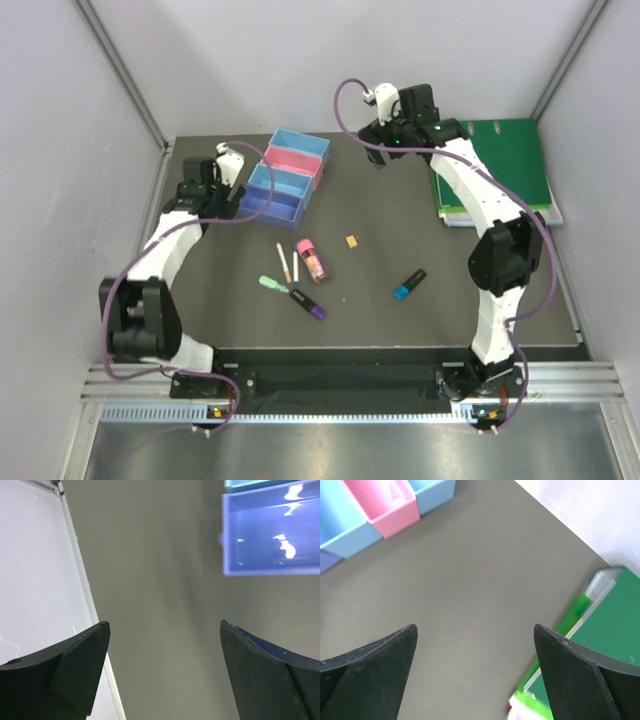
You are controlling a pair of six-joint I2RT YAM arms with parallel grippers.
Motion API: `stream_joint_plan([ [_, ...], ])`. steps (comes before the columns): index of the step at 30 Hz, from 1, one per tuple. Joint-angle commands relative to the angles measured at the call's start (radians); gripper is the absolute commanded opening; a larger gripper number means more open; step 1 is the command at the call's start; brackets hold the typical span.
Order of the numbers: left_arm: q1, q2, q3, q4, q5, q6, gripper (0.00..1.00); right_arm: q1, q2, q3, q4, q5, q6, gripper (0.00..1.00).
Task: Sort the stationery into containers
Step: Move the storage box to the center of the board.
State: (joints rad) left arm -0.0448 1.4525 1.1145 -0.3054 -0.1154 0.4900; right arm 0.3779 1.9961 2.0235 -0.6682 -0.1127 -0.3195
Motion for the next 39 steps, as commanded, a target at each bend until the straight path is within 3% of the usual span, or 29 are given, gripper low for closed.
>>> stream_joint_plan([
  [1,-0.003,0.126,0.083,0.209,-0.125,0.019,0.95,-0.007,-0.150,-0.023,-0.054,0.050,-0.016,1.00],
  [7,-0.001,0.301,0.191,0.354,-0.254,0.004,0.95,-0.037,-0.227,-0.072,-0.091,0.054,0.000,1.00],
  [15,-0.004,0.446,0.248,0.425,-0.250,0.027,0.95,-0.040,-0.261,-0.117,-0.096,0.056,0.019,1.00],
  [29,-0.072,0.457,0.183,0.278,0.015,0.098,0.91,-0.039,-0.243,-0.088,-0.105,0.059,0.033,1.00],
  [39,-0.222,0.483,0.200,0.200,0.062,0.099,0.88,-0.042,-0.301,-0.157,-0.105,0.061,0.039,1.00],
])
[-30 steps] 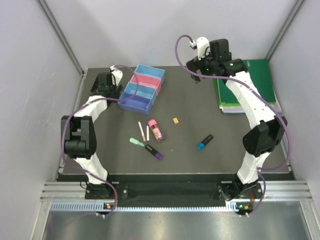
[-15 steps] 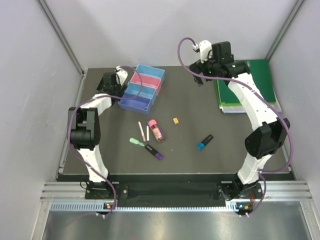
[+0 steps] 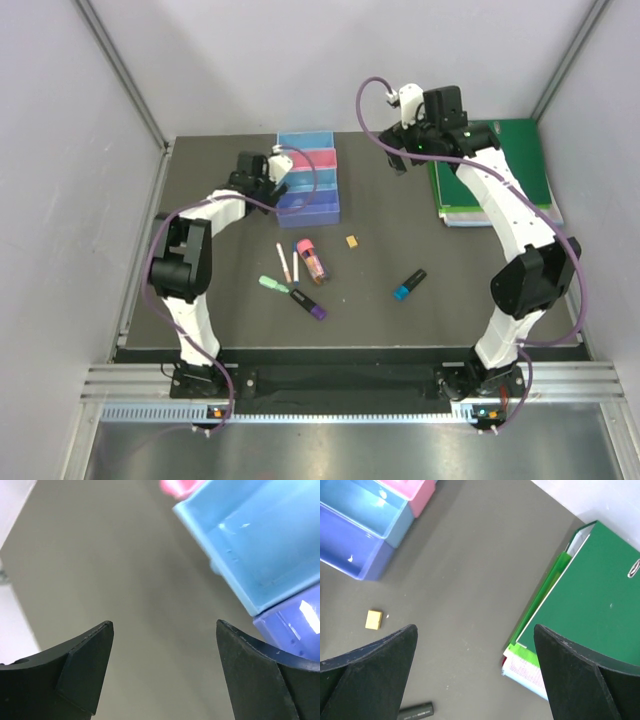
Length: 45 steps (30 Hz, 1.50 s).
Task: Sort the stationery into containers
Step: Move the storage box to the center of the board.
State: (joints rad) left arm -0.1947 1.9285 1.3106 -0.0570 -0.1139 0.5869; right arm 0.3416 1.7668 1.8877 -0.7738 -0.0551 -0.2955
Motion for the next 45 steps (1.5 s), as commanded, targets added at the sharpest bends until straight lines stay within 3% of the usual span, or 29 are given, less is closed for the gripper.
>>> stream_joint_plan([
  [1,-0.104,0.004,0.006,-0.049,0.060,-0.002,0.88,-0.004,-0.076,-0.027,0.001,0.004,0.019,1.00],
  [13,-0.316,0.105,0.185,-0.073,0.062,-0.081,0.89,-0.102,-0.101,-0.047,0.015,0.003,0.110,1.00],
  [19,-0.342,0.182,0.367,-0.118,0.011,-0.136,0.88,-0.161,-0.110,-0.056,0.008,-0.015,0.121,1.00],
  [27,-0.330,-0.083,0.144,-0.061,0.031,-0.101,0.87,-0.171,-0.098,-0.062,0.022,-0.037,0.127,1.00],
  [32,-0.292,-0.172,0.030,0.080,0.030,-0.029,0.88,-0.171,-0.083,-0.048,0.027,-0.046,0.131,1.00],
  [37,-0.242,-0.054,0.186,0.100,-0.032,-0.065,0.87,-0.171,-0.086,-0.062,0.022,-0.040,0.119,1.00],
  [45,-0.215,0.220,0.491,0.129,-0.069,0.005,0.87,-0.173,-0.095,-0.085,0.022,-0.038,0.107,1.00],
])
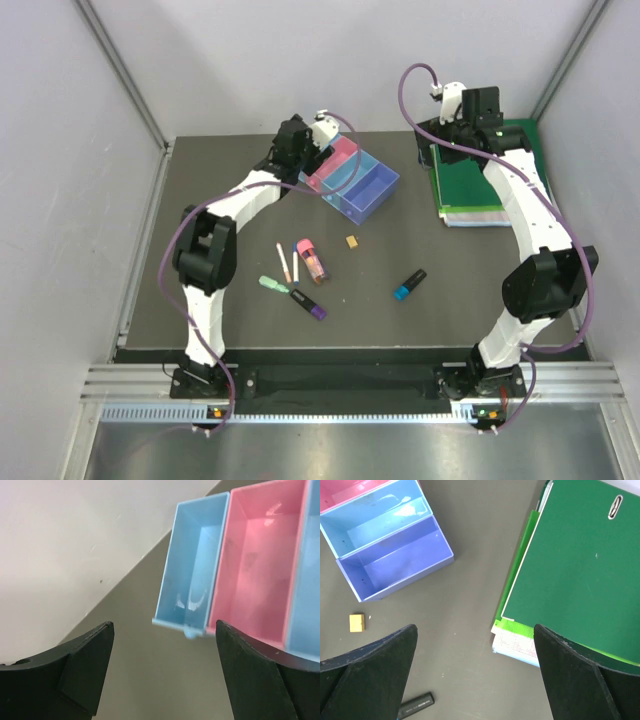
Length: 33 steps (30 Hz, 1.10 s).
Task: Sort the stationery into containers
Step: Move the storage box to the center of the board.
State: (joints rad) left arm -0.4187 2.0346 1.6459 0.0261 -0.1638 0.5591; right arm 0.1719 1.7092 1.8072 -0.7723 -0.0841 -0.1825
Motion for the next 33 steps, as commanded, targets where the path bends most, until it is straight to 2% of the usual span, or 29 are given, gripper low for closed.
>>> stream_joint_plan([
  [1,0.011,0.139,0.185,0.040,-0.014,0.033,0.87,-0.003,-0.036,-0.008,0.021,-0.009,-0.006,1.00],
  [6,0.018,0.245,0.282,0.032,0.004,0.042,0.87,-0.003,-0.030,-0.009,0.022,-0.008,-0.006,1.00],
  [20,0.063,0.320,0.232,-0.023,0.056,0.087,0.86,-0.003,-0.057,-0.037,0.022,-0.037,0.021,1.00],
  [28,0.067,0.311,0.213,-0.228,0.159,0.114,0.82,-0.003,-0.085,-0.054,0.013,-0.054,0.021,1.00],
  [33,0.066,0.286,0.193,-0.405,0.293,0.125,0.79,0.003,-0.097,-0.066,0.007,-0.059,0.014,1.00],
])
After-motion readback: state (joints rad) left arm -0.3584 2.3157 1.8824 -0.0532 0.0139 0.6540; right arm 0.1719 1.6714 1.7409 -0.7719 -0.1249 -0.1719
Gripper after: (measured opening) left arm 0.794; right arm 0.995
